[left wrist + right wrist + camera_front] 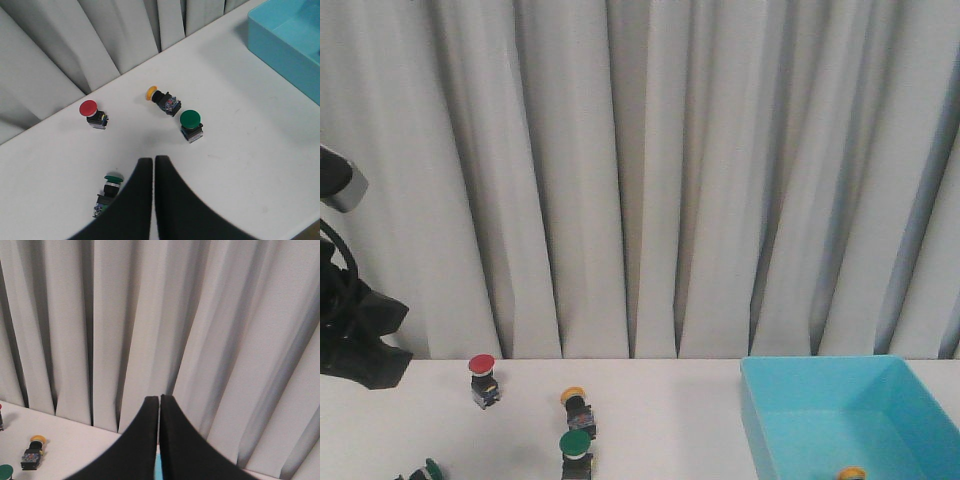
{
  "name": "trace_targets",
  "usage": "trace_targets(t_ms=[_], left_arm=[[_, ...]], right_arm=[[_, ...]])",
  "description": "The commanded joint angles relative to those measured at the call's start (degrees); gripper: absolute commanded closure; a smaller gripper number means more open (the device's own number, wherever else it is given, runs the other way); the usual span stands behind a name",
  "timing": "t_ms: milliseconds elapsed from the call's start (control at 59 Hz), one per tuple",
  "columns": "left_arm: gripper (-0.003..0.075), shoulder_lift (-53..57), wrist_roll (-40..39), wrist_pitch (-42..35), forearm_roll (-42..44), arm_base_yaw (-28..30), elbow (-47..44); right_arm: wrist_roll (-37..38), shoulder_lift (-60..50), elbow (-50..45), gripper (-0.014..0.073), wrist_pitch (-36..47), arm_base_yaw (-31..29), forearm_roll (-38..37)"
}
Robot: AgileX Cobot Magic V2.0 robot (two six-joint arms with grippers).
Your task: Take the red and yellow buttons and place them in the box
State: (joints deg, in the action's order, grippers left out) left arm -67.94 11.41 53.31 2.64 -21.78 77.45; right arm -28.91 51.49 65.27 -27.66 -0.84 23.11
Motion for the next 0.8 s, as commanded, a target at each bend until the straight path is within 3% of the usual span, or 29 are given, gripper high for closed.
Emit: trace_targets(t_ms=[0, 559, 661, 780], left_arm=[[0.0726, 0.89, -0.63, -2.98, -0.29, -0.07, 1.32], [0.0726, 1.17, -0.63, -4.68, -0.26, -0.07, -0.66], [0.0726, 7.22, -0.63, -12.03, -0.26, -0.07, -9.18], [0.0726, 16.49, -0.63, -29.01, -2.07, -0.07, -24.06]], right_arm=[[-0.48, -0.36, 1.46, 0.0602, 3.44, 0.13, 0.80], [-0.48, -0.36, 1.46, 0.0602, 3.48, 0.13, 0.80], [-0.48, -0.36, 1.46, 0.0602, 3.48, 0.13, 0.80], [-0.48, -0.36, 1.46, 0.0602, 3.54, 0.13, 0.80]])
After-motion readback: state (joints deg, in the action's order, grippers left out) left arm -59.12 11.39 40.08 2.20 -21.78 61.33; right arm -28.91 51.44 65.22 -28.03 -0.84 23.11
